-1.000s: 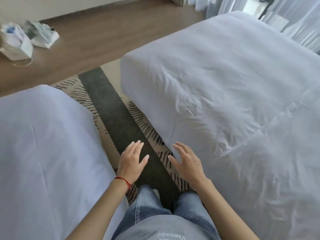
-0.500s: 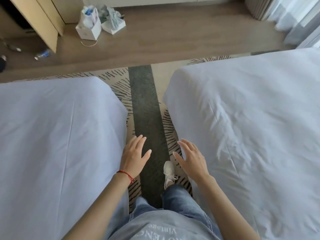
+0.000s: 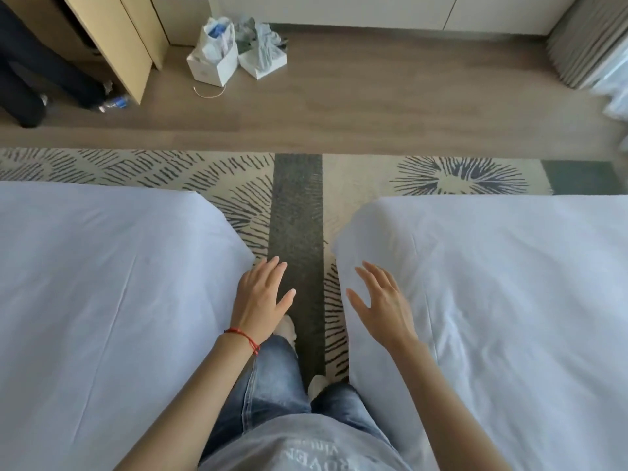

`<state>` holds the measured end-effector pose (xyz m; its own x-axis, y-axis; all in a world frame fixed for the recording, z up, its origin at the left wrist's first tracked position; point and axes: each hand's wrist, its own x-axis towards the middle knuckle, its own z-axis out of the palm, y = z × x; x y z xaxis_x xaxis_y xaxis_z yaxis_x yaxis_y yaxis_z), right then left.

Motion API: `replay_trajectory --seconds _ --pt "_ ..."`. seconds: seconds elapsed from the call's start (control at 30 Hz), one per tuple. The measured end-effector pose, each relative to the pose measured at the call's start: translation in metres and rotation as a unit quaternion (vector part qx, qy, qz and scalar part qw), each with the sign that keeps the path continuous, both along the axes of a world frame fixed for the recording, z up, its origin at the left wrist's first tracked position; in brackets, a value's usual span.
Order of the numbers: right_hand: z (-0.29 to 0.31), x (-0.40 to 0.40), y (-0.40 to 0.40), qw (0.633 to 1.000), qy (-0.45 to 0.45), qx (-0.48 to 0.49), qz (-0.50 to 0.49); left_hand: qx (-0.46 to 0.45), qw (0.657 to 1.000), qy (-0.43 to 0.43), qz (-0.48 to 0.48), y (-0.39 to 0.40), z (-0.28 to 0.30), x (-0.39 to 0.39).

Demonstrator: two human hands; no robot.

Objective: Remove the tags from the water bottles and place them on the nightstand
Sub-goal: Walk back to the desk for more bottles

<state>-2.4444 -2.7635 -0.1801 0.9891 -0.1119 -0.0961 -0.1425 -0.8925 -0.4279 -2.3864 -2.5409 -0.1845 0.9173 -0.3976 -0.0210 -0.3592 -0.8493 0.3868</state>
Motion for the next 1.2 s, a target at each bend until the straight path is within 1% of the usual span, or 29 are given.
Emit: replay_trajectory --seconds 0.1,0.2,0.47,0.6,0.77,0.93,1.07,1.2 --pt "-0.009 0.053 -0.003 1.0 0.011 -0.012 0.012 0.0 1.0 -0.015 0.003 -0.005 -0.004 0.051" --pt "-0.012 0.115 -0.006 1.0 0.015 0.007 0.013 -0.005 1.0 -0.022 0.006 -0.006 -0.003 0.111" --pt "0.003 0.293 0.003 0.999 0.002 0.03 0.027 0.005 0.999 -0.033 0.021 0.019 0.015 0.281" --pt "0.008 0.37 0.011 0.998 -0.015 0.039 0.048 0.014 0.998 -0.034 0.044 0.028 0.021 0.349" --pt "0.004 0.46 0.018 0.994 0.005 0.032 0.106 0.011 0.993 -0.02 0.116 0.041 0.014 0.41" --pt "-0.002 0.563 0.037 0.982 0.015 0.022 0.185 0.012 0.978 0.007 0.209 0.056 0.0 0.462" --pt "0.007 0.647 0.061 0.961 0.027 0.024 0.274 0.007 0.952 0.031 0.303 0.07 0.002 0.497" --pt "0.015 0.717 0.097 0.925 0.023 0.014 0.378 -0.004 0.921 0.025 0.388 0.084 0.007 0.525"
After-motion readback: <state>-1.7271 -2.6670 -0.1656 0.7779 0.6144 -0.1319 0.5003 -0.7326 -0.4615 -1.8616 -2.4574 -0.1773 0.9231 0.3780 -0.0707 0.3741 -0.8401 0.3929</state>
